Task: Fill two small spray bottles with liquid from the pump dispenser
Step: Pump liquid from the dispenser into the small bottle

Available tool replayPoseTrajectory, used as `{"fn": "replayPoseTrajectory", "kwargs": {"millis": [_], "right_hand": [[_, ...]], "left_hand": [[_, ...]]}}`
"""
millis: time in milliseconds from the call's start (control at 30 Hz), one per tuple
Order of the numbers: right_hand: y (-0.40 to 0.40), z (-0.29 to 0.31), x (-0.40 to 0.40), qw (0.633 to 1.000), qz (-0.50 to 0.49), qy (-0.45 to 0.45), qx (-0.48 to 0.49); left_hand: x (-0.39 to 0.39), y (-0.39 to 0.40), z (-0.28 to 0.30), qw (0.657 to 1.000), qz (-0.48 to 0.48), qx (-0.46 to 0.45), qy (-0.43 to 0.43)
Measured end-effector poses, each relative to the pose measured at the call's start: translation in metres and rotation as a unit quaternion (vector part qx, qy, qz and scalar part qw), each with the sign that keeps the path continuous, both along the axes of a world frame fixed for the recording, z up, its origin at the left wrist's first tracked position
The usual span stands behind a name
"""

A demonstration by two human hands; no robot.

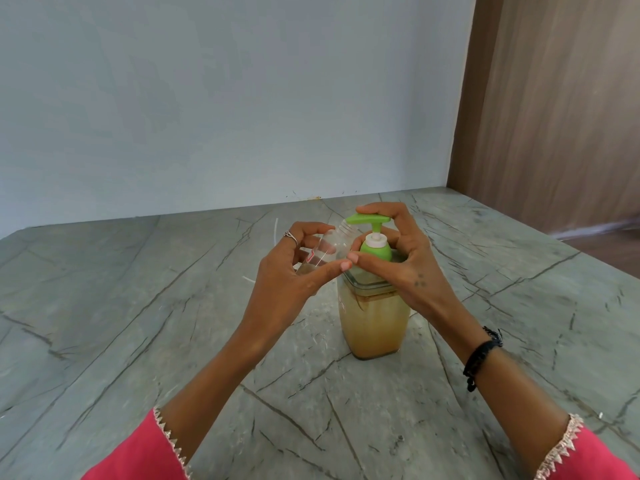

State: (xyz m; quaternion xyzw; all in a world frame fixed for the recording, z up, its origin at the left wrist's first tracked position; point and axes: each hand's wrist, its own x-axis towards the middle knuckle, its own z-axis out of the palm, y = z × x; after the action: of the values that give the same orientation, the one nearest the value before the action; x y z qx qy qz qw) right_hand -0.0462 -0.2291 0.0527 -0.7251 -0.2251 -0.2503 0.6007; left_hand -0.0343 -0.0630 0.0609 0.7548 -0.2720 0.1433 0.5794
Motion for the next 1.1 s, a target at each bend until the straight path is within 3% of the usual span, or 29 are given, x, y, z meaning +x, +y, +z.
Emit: {"fn": "replayPoseTrajectory", "kwargs": {"millis": [600,1100], "right_hand": [[-0.0006,0.0049,0.0057,1.000,-0.010,0.012,0.026],[-0.0018,-0.0050,-0.0025,0.999,0.004,-0.035,-0.018]], "left_hand": [[0.0003,0.0002,-0.0028,1.000,-0.004,0.006,0.007],[-0.0016,-0.0011,-0.0005,1.000,-0.002,0.006,0.004]]}}
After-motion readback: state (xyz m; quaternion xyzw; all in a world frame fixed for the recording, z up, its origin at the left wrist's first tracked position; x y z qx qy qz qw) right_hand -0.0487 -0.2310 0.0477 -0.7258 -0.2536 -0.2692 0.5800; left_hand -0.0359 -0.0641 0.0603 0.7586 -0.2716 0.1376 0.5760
